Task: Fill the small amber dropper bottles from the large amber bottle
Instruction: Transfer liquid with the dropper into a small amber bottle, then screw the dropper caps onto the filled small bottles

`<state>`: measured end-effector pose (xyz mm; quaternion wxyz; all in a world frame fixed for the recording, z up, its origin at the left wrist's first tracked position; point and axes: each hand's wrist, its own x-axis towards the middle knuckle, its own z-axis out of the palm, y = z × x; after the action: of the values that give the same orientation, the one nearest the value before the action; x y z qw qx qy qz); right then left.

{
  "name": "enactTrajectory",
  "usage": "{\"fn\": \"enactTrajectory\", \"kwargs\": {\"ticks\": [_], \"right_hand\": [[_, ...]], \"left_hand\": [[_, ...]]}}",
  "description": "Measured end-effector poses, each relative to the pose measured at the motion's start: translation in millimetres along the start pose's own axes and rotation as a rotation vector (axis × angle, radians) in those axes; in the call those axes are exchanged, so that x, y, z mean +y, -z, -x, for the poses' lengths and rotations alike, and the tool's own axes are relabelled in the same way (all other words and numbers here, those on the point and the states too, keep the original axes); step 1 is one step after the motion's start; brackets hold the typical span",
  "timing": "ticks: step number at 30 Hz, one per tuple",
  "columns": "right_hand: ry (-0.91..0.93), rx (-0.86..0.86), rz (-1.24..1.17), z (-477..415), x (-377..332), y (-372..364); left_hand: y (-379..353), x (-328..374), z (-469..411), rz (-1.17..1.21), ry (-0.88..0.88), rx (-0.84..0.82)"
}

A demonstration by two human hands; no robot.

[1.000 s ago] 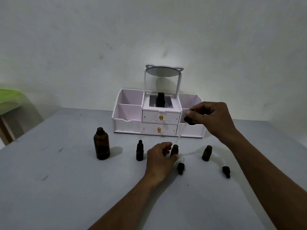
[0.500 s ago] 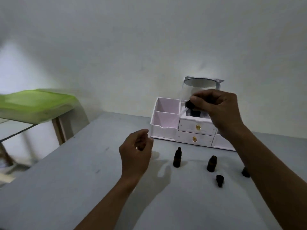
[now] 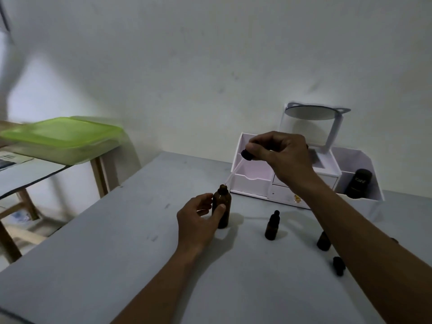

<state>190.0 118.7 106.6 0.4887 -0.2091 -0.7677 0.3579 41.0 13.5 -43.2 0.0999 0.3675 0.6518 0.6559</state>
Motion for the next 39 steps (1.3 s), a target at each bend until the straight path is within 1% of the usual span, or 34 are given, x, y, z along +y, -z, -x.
{"fn": "enactTrajectory", "kwargs": {"ticks": [10,15,20,27,31,32,34,36,39], "right_hand": [[-0.014,-0.087,0.126,-3.6,11.4,-21.4],[-0.039,-0.229,0.245,0.8,19.8,-38.2],[-0.061,-0.28,0.335,10.8,40.8,-50.3],[-0.076,-0.259,0.335,22.8,38.8,-48.0],[-0.066,-0.181,0.282,50.0,30.4,-25.4],[-0.066,-0.151,0.274,60.1,30.5,-14.1],[-0.072,-0.094,0.262,81.4,32.8,10.2],[-0.091,-0.044,0.265,102.0,39.9,36.8],[-0.116,0.015,0.345,128.1,55.8,78.9]], "left_hand": [[0.8,-3.6,-0.7,0.005,-0.027,-0.006],[1.3,-2.9,-0.4,-0.003,-0.022,-0.005],[1.1,-2.5,-0.9,-0.036,-0.021,-0.007],[1.9,-1.3,-1.3,-0.098,-0.047,0.002],[10.2,9.5,11.1,-0.129,-0.197,0.065],[10.6,15.4,16.6,-0.124,-0.238,0.06],[10.3,28.0,29.0,-0.114,-0.316,0.01],[5.1,40.9,43.2,-0.102,-0.347,-0.072],[-15.3,56.9,64.8,-0.031,-0.277,-0.252]]}}
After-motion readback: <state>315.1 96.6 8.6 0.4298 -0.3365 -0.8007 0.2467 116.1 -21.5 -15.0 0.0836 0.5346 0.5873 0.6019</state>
